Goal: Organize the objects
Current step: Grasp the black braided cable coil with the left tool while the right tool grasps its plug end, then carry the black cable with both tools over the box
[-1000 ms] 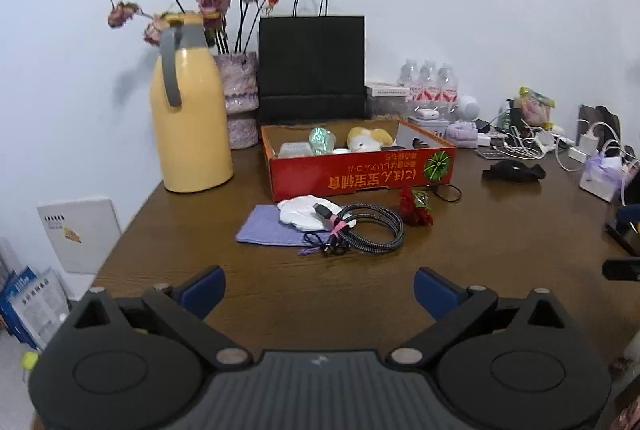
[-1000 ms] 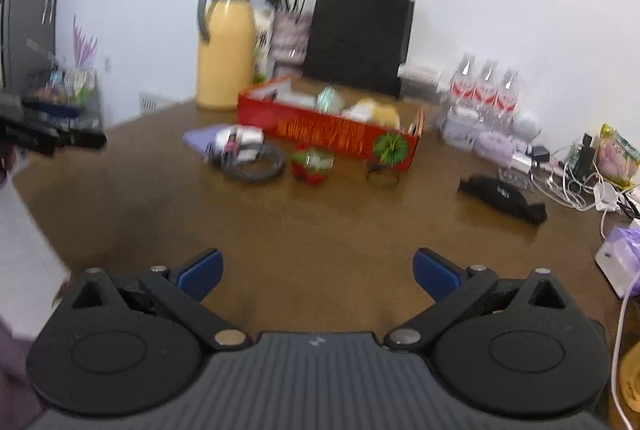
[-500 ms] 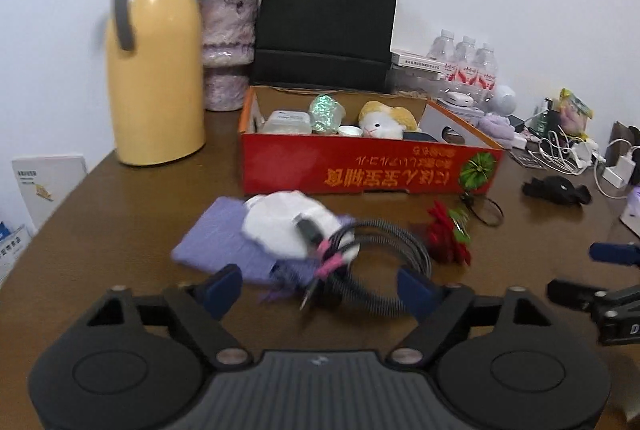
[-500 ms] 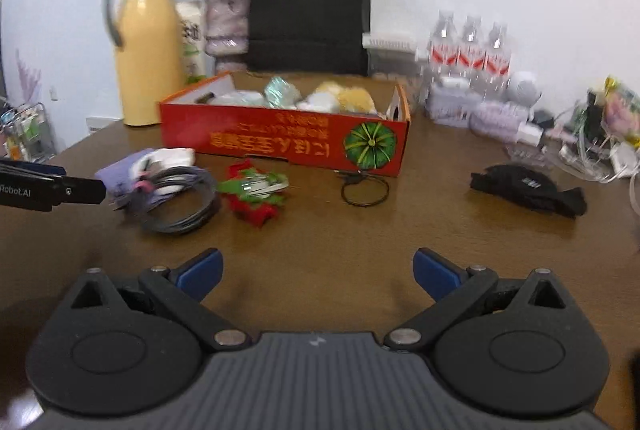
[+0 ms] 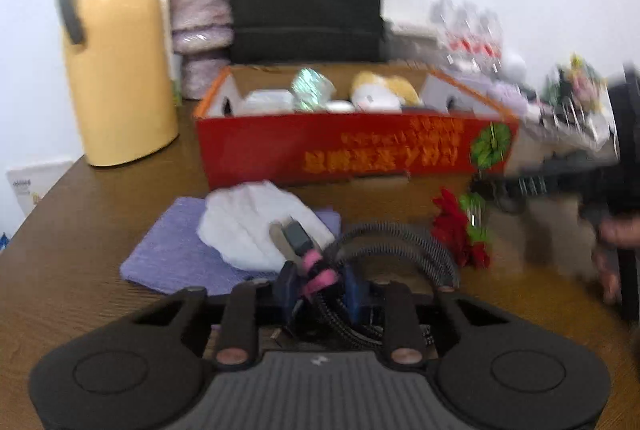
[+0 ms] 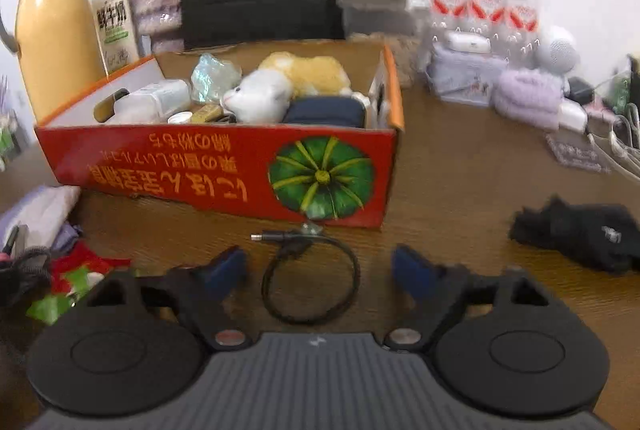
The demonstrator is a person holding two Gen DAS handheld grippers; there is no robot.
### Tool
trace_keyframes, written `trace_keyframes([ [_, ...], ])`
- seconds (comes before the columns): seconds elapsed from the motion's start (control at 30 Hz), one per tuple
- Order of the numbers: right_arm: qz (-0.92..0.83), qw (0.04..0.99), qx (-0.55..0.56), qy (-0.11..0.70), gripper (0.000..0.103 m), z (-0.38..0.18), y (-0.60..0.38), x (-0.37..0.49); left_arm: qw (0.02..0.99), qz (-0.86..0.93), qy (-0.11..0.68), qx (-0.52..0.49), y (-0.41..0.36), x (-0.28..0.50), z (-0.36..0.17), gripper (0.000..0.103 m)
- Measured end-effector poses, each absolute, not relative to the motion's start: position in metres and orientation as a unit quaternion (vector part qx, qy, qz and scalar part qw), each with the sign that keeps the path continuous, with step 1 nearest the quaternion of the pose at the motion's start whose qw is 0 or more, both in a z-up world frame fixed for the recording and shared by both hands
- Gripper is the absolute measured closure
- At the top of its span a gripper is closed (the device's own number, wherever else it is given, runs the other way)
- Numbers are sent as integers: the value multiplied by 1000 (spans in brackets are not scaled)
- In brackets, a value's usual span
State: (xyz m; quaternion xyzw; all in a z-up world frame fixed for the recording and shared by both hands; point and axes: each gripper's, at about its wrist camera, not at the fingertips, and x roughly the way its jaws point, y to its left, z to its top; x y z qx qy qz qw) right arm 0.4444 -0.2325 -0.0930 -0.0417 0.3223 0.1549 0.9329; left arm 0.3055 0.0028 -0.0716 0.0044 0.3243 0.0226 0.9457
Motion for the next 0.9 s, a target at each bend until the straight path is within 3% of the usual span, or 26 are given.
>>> trace_keyframes([
  [0.1, 163, 929, -53, 328, 41, -94, -227, 453, 948, 28, 313, 54, -12, 304, -76, 76],
  [0.17, 160, 931, -53, 324, 77, -92, -225, 456, 951, 17, 305, 56, -15, 298, -74, 84],
  [0.4, 170, 929, -68, 321, 77, -89, -220, 391, 965, -3, 259, 52, -29, 245, -52, 92],
  [0.57, 183, 933, -38, 308, 77, -80, -223, 311, 961, -35, 271, 30, -29, 203, -40, 97],
  [0.6, 192, 932, -29, 307, 77, -76, -225, 292, 961, -34, 273, 26, -28, 197, -38, 103],
  [0.77, 209, 932, -35, 294, 77, -59, -224, 232, 966, -14, 258, 16, -17, 170, -29, 103],
  [0.83, 214, 932, -29, 290, 77, -57, -225, 216, 960, -10, 280, 24, -15, 172, -38, 98],
  [0.9, 211, 933, -23, 291, 77, -58, -226, 208, 952, -14, 305, 12, -10, 168, -43, 83],
])
